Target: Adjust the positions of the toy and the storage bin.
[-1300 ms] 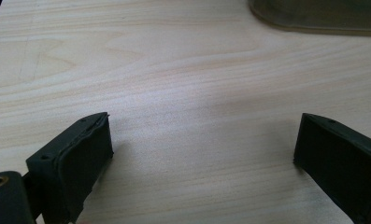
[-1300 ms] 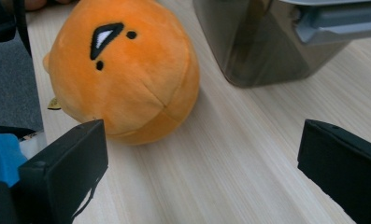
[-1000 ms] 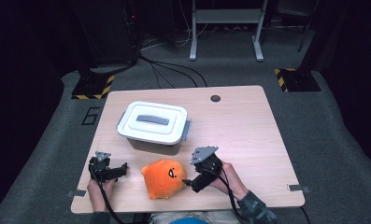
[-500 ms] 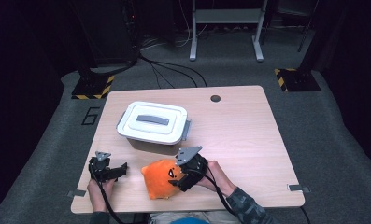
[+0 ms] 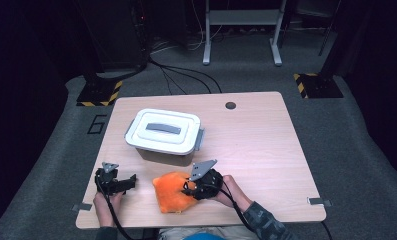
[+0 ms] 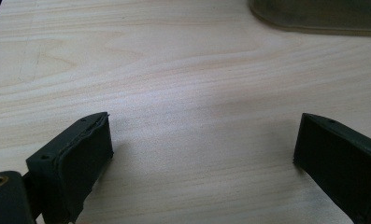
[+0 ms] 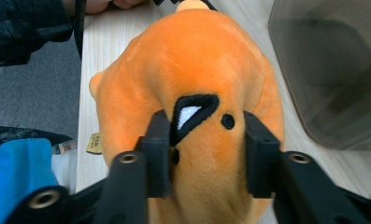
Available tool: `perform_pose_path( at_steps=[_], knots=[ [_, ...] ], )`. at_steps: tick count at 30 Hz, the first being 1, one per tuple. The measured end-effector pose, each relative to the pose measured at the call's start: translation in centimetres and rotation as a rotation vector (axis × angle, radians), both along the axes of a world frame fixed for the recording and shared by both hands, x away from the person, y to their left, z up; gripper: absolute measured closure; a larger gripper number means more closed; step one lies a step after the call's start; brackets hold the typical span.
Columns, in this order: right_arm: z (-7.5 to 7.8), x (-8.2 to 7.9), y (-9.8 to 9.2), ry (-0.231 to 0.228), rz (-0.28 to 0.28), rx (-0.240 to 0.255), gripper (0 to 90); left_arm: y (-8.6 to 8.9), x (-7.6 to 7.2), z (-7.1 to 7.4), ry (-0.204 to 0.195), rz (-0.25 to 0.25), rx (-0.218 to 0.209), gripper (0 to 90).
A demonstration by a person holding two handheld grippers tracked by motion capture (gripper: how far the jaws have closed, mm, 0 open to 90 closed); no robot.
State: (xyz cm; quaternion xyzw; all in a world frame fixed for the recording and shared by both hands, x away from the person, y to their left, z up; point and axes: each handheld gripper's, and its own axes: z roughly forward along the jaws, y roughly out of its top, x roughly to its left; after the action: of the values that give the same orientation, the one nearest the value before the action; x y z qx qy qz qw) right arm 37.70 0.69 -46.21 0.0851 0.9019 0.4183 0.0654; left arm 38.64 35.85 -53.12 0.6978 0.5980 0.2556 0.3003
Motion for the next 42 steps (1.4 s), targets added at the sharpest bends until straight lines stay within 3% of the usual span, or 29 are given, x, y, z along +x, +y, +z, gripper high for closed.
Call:
perform_pose_path(
  at_steps=[7,15,28,42],
  knots=[
    [0.3,-0.4,-0.7,-0.012,0.002,0.056,67.8,0.0,0.0,0.0,0.0,0.0,0.0,4.2],
    [1.2,-0.6,-2.3,0.01,0.011,0.09,67.9,0.0,0.0,0.0,0.0,0.0,0.0,4.2],
    [1.9,-1.4,-5.2,0.0,-0.005,0.077,67.8,0.0,0.0,0.0,0.0,0.0,0.0,4.2],
    [2.5,-1.9,-9.8,0.006,-0.107,0.055,67.5,0.0,0.0,0.0,0.0,0.001,0.0,4.2]
  ],
)
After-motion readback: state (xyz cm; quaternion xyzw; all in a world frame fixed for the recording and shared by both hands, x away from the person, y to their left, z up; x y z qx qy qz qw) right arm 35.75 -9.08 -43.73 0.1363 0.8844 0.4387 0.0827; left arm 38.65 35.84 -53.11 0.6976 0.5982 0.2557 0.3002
